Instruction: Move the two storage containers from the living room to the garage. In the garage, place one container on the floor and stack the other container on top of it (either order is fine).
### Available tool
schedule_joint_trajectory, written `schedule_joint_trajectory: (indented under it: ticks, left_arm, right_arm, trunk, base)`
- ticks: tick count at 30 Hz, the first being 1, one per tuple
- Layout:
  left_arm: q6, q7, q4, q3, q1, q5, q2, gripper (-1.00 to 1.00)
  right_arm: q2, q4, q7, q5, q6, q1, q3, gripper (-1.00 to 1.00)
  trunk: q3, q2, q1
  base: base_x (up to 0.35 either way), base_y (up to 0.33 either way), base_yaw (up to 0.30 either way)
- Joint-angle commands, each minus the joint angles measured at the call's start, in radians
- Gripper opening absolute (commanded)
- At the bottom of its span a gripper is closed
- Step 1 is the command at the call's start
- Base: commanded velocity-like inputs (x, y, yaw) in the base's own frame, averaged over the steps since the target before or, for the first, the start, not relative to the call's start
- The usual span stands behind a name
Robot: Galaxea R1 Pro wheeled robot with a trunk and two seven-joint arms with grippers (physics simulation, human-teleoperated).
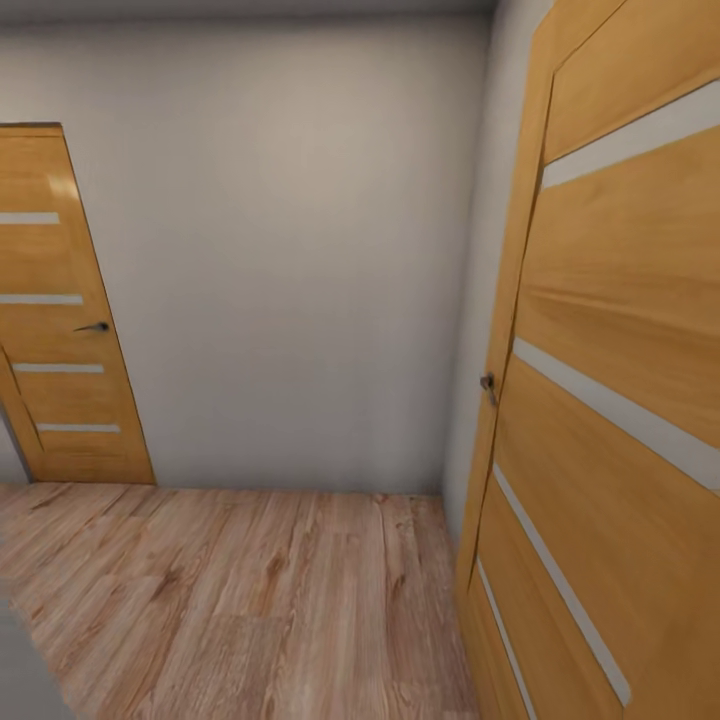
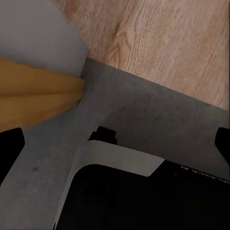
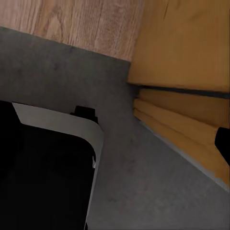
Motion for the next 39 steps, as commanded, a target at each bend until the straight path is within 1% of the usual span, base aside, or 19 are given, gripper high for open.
schedule_joint_trajectory:
  ticks: [1, 39]
  left_arm:
    - [-0.003, 0.003, 0.0, -0.008, -0.001, 0.008, 0.0, 1.0]
    - [-0.003, 0.003, 0.001, -0.008, -0.001, 0.008, 0.0, 1.0]
  right_arm:
    - [0.0, 0.003, -0.002, -0.003, -0.005, -0.001, 0.007, 1.0]
    - [-0.003, 0.003, -0.002, -0.006, -0.002, -0.001, 0.008, 1.0]
  trunk:
    - [-0.001, -0.001, 0.001]
    - [-0.001, -0.001, 0.001]
  base:
    - [0.322, 0.0, 0.0]
    - [0.322, 0.0, 0.0]
